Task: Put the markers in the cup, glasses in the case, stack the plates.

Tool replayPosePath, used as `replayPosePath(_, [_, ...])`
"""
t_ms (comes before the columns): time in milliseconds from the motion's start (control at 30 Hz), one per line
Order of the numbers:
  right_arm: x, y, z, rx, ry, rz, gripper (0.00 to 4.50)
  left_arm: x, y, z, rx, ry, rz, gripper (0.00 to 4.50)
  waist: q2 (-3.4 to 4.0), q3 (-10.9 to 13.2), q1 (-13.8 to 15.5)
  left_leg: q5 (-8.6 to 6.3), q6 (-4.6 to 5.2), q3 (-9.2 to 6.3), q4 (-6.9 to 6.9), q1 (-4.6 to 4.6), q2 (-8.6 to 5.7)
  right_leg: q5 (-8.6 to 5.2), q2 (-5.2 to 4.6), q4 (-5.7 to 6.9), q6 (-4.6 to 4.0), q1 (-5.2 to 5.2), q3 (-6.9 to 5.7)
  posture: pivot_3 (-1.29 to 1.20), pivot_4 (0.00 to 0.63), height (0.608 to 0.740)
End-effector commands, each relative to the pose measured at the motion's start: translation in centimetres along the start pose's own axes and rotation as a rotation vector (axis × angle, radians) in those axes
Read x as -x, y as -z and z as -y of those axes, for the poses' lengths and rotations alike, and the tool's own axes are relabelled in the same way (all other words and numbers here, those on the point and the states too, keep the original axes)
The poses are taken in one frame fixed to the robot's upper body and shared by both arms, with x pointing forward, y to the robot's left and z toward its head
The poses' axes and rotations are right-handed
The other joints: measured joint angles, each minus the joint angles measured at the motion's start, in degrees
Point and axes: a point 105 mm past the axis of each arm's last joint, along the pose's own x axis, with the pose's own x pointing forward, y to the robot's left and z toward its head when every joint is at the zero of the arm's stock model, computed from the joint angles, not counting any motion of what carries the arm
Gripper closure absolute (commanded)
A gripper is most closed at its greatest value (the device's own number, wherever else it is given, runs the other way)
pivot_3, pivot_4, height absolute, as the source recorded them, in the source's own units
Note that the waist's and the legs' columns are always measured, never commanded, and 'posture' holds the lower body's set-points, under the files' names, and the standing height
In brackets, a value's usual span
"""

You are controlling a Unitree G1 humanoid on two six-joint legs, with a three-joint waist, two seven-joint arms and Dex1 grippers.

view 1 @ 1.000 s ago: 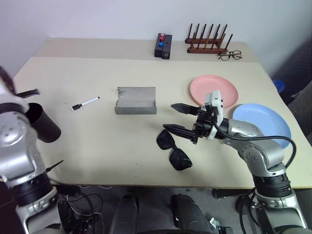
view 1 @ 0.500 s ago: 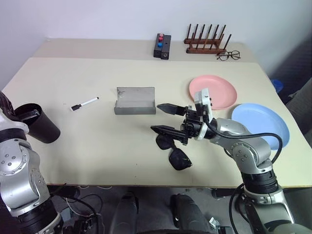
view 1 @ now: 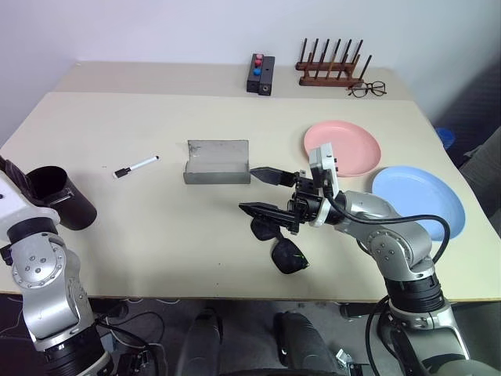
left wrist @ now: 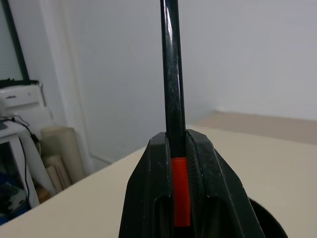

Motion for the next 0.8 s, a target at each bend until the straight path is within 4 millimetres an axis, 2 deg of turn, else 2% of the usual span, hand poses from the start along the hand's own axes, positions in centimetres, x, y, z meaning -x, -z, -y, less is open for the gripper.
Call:
replayPosePath(33, [-0.31, -0.89, -0.89, 0.047, -0.029, 0.026, 0.00, 0.11, -0.94, -0.03, -0.005, -0.007, 0.049, 4.46, 0.00, 0.0, 0.0, 0.00, 0.00, 0.00, -0.01, 0.00, 0.00, 0.00, 0.00, -0.01, 0.00, 0.00, 0.00, 0.00, 0.150, 0.740])
replayPosePath(800, [-0.74, -1.19, -0.90, 0.050, -0.030, 0.019, 0.00, 0.55, -0.23, 0.40, -0.012, -0.030, 0.019, 4.46, 0.00, 0.0, 0.0, -0.01, -0.01, 0.01, -0.05, -0.03, 0.00, 0.01, -0.01, -0.10, -0.02, -0.02, 0.00, 0.00, 0.150, 0.740])
